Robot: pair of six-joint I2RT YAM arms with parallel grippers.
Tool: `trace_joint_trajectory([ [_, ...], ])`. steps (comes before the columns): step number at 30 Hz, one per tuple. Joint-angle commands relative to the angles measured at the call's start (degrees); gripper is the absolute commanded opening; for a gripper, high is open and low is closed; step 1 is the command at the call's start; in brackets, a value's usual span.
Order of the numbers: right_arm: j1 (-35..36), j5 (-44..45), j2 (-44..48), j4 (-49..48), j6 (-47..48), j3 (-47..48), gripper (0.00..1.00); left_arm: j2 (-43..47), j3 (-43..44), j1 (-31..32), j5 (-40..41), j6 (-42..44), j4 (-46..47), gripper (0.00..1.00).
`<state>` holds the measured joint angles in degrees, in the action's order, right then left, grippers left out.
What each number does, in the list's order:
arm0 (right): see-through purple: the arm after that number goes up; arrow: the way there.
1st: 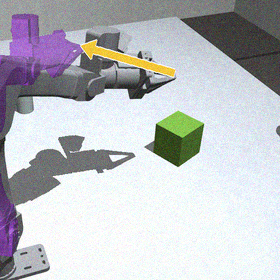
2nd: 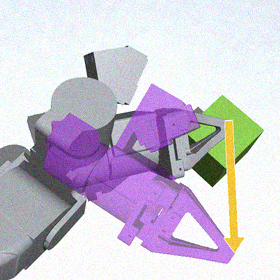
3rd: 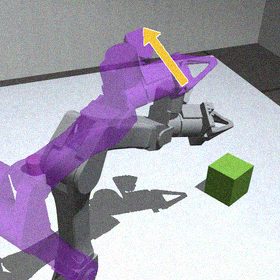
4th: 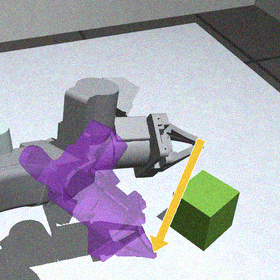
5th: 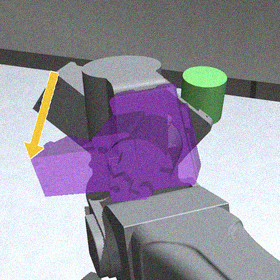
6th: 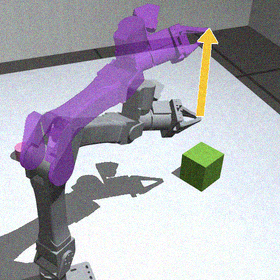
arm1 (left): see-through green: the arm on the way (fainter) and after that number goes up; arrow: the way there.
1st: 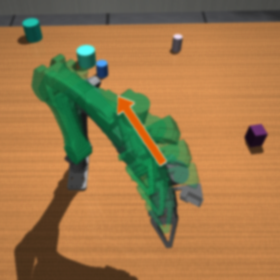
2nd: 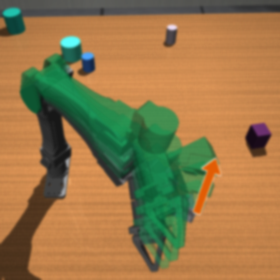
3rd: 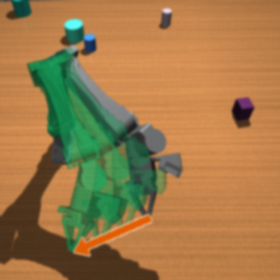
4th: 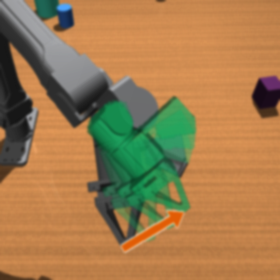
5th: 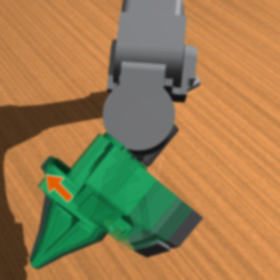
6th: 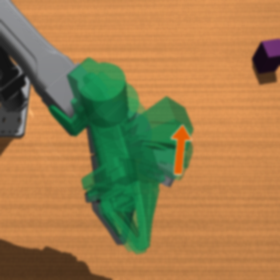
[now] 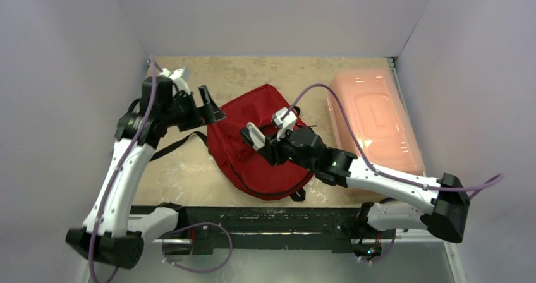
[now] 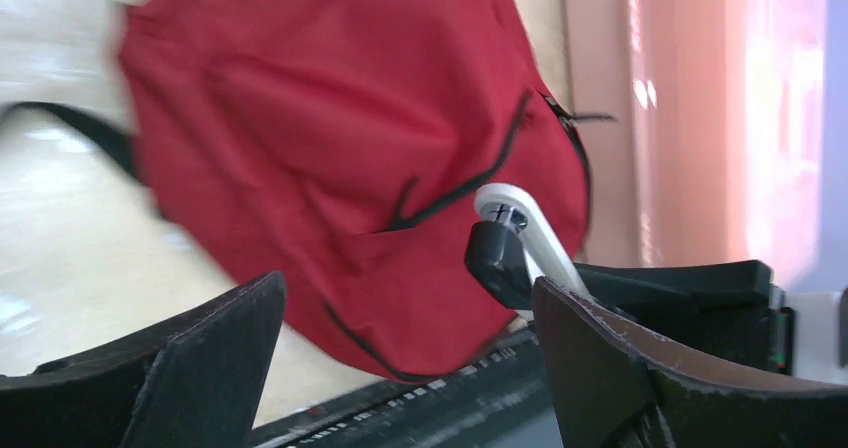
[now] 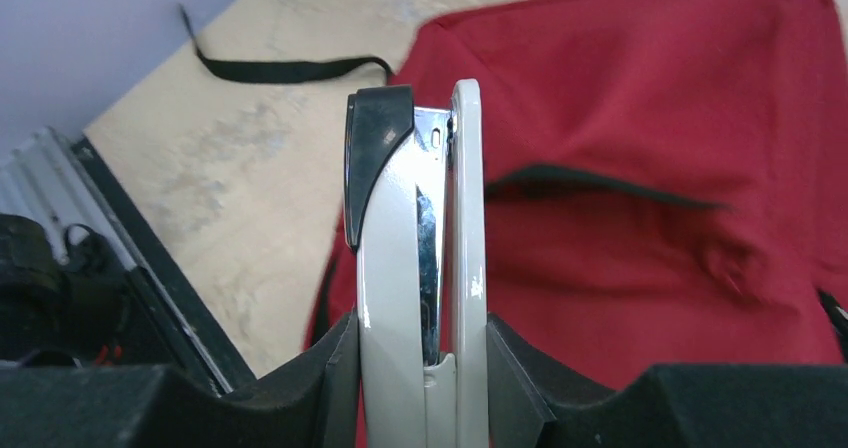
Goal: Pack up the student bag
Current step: Pick up the stationery from the center of the board, then place the stationery in the student bag.
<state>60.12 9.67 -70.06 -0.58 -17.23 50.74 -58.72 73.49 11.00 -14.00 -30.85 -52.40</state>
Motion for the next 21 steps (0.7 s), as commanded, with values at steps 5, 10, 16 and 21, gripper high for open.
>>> trace_joint_trajectory([
  [5,-0.4,8.3,11.9,10.3,-4.4,-8.8,0.0,-18.0,-2.6,3.5,-26.4,-4.9,13.7,0.89],
  [10,-1.1,11.7,10.0,10.4,-5.2,-9.1,0.0,-25.4,-1.8,3.5,-30.8,-4.5,14.8,0.82],
  [16,-2.1,10.4,1.7,5.0,-4.0,-4.5,0.0,-25.6,-6.2,3.7,-27.6,-3.8,17.3,0.8],
  [21,-2.5,14.6,-4.2,2.4,-4.7,1.7,0.0,-23.9,-9.9,3.7,-25.1,-1.5,17.4,0.71],
])
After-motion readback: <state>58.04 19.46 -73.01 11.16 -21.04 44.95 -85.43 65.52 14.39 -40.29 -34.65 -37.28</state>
